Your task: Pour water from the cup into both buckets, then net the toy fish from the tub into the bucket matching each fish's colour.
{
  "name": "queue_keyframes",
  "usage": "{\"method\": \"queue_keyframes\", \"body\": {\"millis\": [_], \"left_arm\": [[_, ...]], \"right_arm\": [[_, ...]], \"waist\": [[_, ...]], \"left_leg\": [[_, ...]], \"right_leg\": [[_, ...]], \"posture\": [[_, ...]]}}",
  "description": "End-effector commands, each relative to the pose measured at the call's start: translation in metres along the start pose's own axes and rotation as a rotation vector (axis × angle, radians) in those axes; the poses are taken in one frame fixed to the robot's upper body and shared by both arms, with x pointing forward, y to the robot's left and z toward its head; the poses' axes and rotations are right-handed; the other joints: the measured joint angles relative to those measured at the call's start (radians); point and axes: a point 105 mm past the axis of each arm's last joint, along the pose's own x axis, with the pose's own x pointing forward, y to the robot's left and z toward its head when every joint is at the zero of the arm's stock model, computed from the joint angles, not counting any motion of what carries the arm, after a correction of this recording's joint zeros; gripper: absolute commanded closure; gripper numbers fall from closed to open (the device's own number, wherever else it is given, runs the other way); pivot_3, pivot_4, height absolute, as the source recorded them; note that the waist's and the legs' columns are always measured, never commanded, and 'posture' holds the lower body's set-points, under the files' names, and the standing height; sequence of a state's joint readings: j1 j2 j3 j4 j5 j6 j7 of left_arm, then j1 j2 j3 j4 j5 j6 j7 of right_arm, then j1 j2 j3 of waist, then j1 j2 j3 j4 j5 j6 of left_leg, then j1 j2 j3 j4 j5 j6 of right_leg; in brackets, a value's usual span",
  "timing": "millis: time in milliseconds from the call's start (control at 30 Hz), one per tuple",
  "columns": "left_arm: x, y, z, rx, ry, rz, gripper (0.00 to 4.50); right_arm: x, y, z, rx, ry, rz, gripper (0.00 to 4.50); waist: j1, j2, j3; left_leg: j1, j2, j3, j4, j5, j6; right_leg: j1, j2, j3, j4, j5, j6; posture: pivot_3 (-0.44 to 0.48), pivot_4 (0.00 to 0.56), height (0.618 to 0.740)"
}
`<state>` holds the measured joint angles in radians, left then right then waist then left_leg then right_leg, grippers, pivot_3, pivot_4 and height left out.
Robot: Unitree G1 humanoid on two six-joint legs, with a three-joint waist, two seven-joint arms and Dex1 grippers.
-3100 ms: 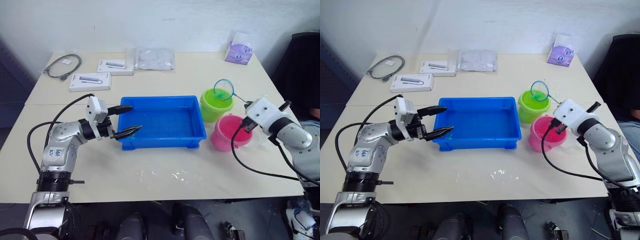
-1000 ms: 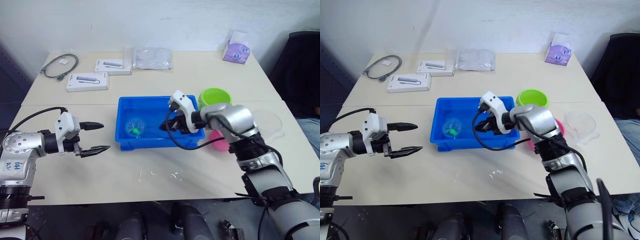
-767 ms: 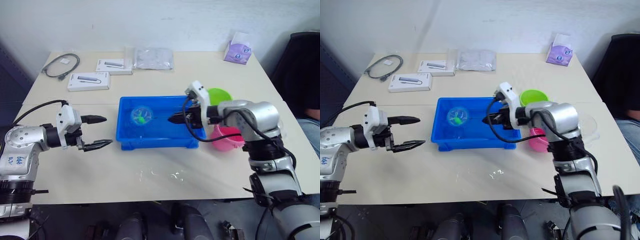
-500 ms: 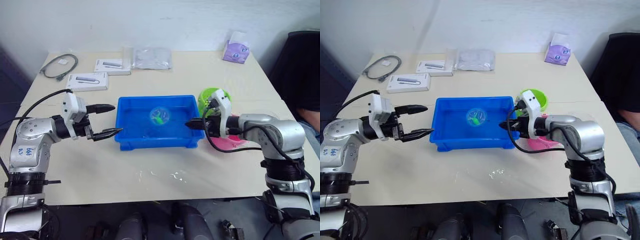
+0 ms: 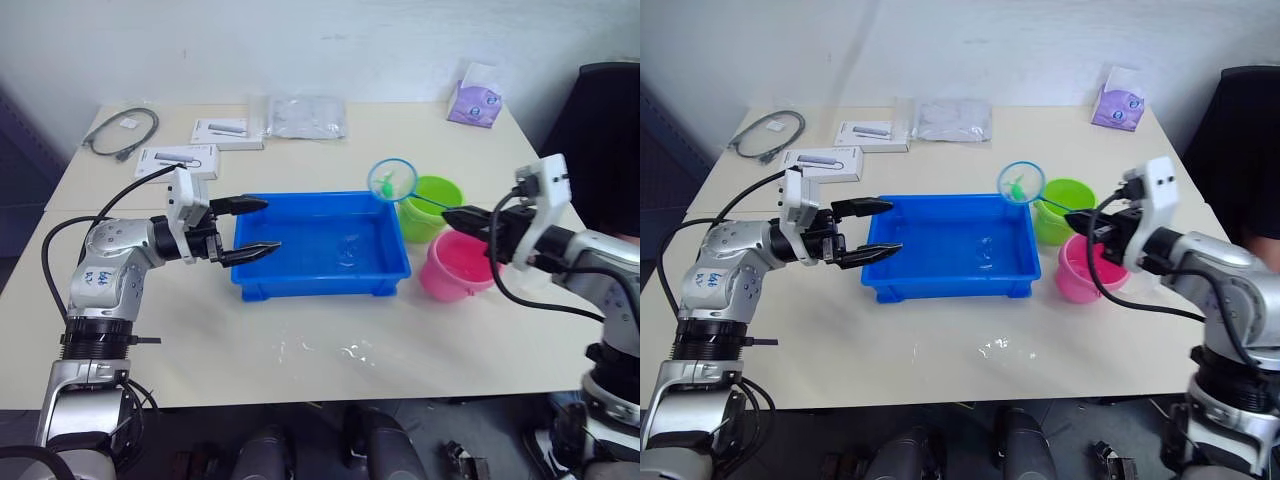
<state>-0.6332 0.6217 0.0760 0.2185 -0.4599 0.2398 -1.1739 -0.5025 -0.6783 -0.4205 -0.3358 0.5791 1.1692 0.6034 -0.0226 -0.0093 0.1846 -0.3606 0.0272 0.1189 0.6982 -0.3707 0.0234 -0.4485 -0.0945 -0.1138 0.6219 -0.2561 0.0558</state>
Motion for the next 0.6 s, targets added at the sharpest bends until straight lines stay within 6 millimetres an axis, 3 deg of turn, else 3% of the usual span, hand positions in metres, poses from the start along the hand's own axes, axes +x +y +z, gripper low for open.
{"method": "queue_keyframes", "body": {"millis": [33, 200, 333, 600], "left_arm": [[0.004, -0.001, 0.003, 0.020, -0.013, -0.019, 0.07], [0.007, -0.005, -0.001, 0.016, -0.009, -0.039, 0.07], [0.006, -0.009, -0.004, 0.017, 0.001, -0.048, 0.07], [0.000, -0.011, -0.008, 0.018, 0.010, -0.036, 0.07]], "right_arm": [[-0.012, -0.032, 0.007, -0.117, -0.054, -0.147, 4.50], [-0.009, -0.058, -0.007, -0.289, -0.023, -0.302, 4.50], [-0.003, -0.057, -0.018, -0.564, 0.016, -0.326, 4.50], [0.002, -0.047, -0.011, -1.092, -0.077, -0.378, 4.50]], "waist": [[0.001, 0.000, 0.000], [-0.001, 0.000, 0.000], [-0.004, 0.000, 0.000], [-0.002, 0.000, 0.000]], "left_leg": [[0.000, 0.000, 0.000, 0.000, 0.000, 0.000], [0.002, 0.000, 0.001, 0.000, 0.000, 0.000], [0.003, 0.000, 0.002, 0.000, 0.000, 0.000], [0.004, 0.000, 0.003, 0.000, 0.001, 0.000]], "right_leg": [[0.000, 0.000, 0.000, 0.000, 0.000, 0.000], [0.001, 0.000, 0.001, 0.000, 0.000, 0.001], [0.001, 0.001, 0.003, 0.000, 0.000, 0.001], [0.002, 0.000, 0.004, 0.001, 0.000, 0.001]], "posture": [[0.000, 0.150, 0.740], [0.000, 0.150, 0.740], [0.000, 0.150, 0.740], [0.000, 0.150, 0.740]]}}
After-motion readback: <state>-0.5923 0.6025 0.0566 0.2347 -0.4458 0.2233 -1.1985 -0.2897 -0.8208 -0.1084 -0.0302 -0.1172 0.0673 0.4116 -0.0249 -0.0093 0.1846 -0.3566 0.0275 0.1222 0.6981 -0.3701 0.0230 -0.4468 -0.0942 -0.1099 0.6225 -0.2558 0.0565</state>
